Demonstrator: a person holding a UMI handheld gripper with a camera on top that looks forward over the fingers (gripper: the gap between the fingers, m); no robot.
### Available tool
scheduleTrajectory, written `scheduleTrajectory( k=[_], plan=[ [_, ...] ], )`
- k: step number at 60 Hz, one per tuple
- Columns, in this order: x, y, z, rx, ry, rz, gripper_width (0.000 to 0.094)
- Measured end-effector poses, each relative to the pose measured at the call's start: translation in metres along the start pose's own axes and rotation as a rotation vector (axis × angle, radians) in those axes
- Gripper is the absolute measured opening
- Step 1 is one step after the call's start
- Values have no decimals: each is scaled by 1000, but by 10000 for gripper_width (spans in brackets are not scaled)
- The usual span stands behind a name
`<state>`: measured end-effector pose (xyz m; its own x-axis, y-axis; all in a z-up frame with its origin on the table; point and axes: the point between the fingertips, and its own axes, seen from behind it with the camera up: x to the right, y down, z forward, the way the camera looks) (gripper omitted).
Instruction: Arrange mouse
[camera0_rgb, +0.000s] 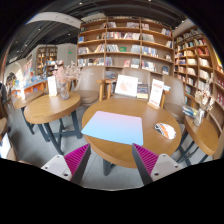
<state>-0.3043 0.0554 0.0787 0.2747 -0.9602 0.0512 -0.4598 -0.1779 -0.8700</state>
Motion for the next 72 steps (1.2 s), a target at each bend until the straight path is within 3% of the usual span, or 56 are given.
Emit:
scheduleTrajectory(
  k=[40,72],
  plan=[
    [210,15,31,-44,298,115,854],
    [275,24,108,-81,275,163,852]
  ],
)
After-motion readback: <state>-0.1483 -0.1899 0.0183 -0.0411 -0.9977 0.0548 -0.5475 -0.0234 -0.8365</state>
